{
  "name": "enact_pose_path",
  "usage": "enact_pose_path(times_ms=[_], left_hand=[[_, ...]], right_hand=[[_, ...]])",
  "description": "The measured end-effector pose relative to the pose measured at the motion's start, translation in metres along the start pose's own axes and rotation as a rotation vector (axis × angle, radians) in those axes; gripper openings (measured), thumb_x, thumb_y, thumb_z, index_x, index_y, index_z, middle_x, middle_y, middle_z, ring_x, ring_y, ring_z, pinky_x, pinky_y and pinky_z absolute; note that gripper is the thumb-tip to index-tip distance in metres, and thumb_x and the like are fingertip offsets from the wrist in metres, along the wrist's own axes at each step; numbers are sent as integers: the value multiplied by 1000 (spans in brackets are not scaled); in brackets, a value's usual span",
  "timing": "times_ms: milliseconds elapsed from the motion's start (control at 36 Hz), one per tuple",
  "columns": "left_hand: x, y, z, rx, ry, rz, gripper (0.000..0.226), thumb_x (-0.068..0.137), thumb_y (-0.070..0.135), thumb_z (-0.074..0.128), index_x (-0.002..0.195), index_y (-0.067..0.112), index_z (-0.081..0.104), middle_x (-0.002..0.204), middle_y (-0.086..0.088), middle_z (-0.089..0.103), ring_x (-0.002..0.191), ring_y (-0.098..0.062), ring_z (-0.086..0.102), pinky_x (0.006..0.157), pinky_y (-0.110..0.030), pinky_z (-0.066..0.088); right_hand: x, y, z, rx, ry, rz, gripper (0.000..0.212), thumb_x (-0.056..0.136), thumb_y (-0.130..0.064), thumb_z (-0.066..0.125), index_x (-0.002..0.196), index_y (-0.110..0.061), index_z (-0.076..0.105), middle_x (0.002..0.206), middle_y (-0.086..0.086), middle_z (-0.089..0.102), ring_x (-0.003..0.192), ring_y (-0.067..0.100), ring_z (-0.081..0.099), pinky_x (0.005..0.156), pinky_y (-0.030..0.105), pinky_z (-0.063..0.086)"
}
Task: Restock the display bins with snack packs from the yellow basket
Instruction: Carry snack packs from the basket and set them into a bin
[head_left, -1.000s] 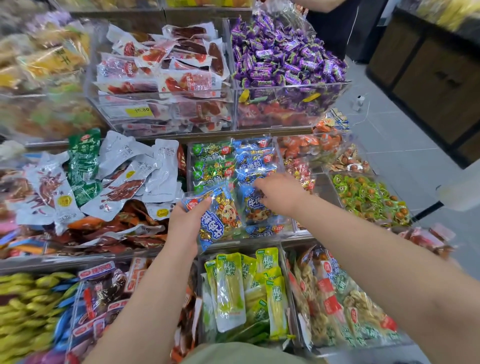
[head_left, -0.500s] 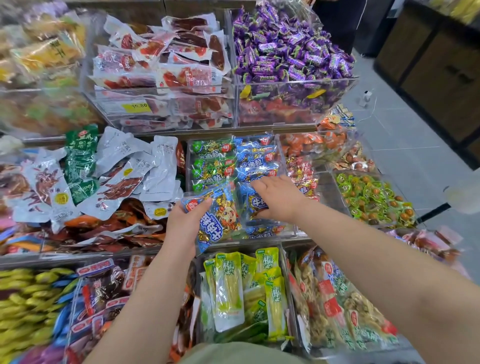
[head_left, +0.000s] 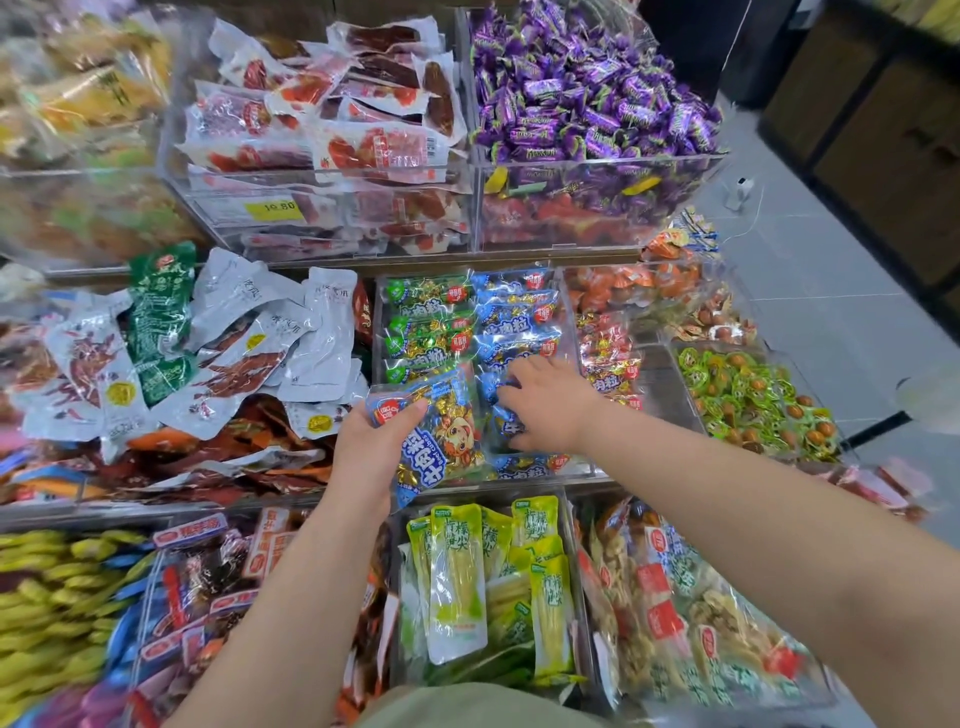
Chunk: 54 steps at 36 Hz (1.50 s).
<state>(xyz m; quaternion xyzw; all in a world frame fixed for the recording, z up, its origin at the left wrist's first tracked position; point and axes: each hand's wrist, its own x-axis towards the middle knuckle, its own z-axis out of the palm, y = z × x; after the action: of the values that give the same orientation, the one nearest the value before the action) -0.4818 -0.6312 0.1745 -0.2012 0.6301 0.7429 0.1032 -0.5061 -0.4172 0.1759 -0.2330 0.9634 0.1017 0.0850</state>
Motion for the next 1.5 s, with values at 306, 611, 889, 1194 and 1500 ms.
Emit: enact_pose_path(times_ms=[306, 611, 889, 1194, 1500], left_hand=[[4, 1, 0, 5, -12, -9, 18, 82, 18, 75, 91, 19, 60, 85, -5, 74, 77, -19, 73, 61, -32, 57], [4, -5, -1, -13, -22, 2, 15, 82, 15, 75, 88, 18, 62, 90, -13, 74, 84, -30, 73, 75, -47, 58], [0, -3, -1, -19, -27, 3, 16, 82, 16, 75, 85, 20, 60, 81, -8, 74, 77, -26, 73, 68, -43, 58], [2, -1, -2, 2, -39, 2, 15, 82, 17, 76, 85, 22, 62, 79, -4, 75, 86, -30, 72, 80, -50, 57], [10, -2, -5, 63, -52, 11, 13, 81, 20, 77, 86, 22, 65, 86, -6, 76, 83, -26, 73, 80, -48, 58]], right_hand=[[23, 11, -6, -60, -23, 28, 71, 77, -66, 57, 129, -19, 43, 125, 8, 41, 117, 28, 43, 94, 39, 36], [18, 13, -3, 84, -159, 2, 68, 72, -65, 63, 128, -30, 50, 143, 13, 25, 132, 36, 23, 109, 46, 25], [23, 6, -7, 49, -183, -54, 59, 74, -53, 68, 124, -26, 53, 119, 9, 42, 102, 27, 50, 70, 32, 41], [34, 25, -23, -71, -183, -80, 70, 68, -69, 64, 116, -22, 46, 122, 11, 39, 110, 29, 44, 82, 36, 42], [10, 4, 13, 14, 170, 215, 125, 67, -83, 45, 130, -21, -43, 153, 20, -23, 140, 37, -24, 107, 50, -23]])
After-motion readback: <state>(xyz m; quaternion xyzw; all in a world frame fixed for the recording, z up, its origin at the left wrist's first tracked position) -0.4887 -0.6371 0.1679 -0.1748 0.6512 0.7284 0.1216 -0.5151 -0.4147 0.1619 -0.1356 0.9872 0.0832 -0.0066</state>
